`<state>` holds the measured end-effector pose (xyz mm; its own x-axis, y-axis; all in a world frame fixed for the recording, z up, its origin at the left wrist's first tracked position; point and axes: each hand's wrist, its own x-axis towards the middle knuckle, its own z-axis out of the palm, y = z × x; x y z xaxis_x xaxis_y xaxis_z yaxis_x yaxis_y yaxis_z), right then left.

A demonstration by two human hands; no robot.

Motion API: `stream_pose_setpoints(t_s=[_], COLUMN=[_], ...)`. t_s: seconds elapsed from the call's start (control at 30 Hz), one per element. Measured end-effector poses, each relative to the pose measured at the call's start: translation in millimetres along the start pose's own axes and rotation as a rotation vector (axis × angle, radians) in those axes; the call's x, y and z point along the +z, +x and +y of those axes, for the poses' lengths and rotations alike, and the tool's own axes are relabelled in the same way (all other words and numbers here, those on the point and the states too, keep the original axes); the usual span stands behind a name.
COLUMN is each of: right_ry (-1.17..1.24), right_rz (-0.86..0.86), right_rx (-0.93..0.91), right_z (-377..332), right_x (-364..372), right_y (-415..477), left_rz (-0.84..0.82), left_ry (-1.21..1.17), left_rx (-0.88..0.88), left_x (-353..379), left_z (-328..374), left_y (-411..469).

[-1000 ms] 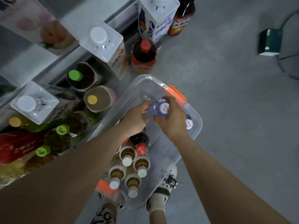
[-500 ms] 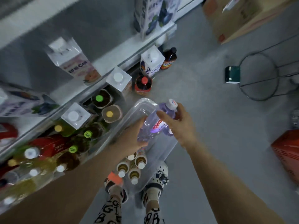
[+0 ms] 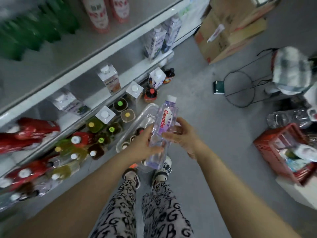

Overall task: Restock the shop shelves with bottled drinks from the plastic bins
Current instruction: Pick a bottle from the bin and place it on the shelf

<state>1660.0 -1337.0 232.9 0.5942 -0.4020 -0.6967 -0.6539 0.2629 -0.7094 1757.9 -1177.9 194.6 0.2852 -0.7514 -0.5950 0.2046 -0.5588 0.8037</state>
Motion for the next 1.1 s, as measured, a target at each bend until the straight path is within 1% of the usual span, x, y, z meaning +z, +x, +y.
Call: stream_pose_setpoints(t_s=[0.17, 0.37, 0.5, 0.6, 0.77, 0.93, 1.1], right_ry=[0.008, -0.096, -0.145, -0.199, -0.252, -0.356, -0.458], right_rz=[-0.033, -0.061, -0.134, -0.202, -0.309, -0.398, -0.476], right_rx=[-0.037, -0.185, -0.286, -0.354, -0.408, -0.483, -0.543], right_z=[-30.1, -60.4, -69.0, -69.1, -68.2, -73.9, -79.3], right_x=[13.5, 29.4, 39.6, 47.1, 73.2, 119.2, 180.6], right_y=[-60.4, -123.4, -170.2, -206.4, -258.5, -304.4, -346.4], left_rz=[0.016, 0.158, 0.251, 0.339, 0.489, 0.603, 0.708], left_ry=[-0.048, -0.073, -0.057, -0.068, -0.041, -0.056, -0.101], left_rx=[0.038, 0.129, 0.180, 0.210, 0.287, 0.333, 0.302], left_x=[-0.9, 11.9, 32.6, 51.9, 72.4, 71.7, 57.1], left_z=[39.3, 68.3, 73.6, 72.0, 67.9, 52.8, 23.7], left_y=[-71.0, -147.1, -201.4, -245.8, -323.2, -393.4, -460.2])
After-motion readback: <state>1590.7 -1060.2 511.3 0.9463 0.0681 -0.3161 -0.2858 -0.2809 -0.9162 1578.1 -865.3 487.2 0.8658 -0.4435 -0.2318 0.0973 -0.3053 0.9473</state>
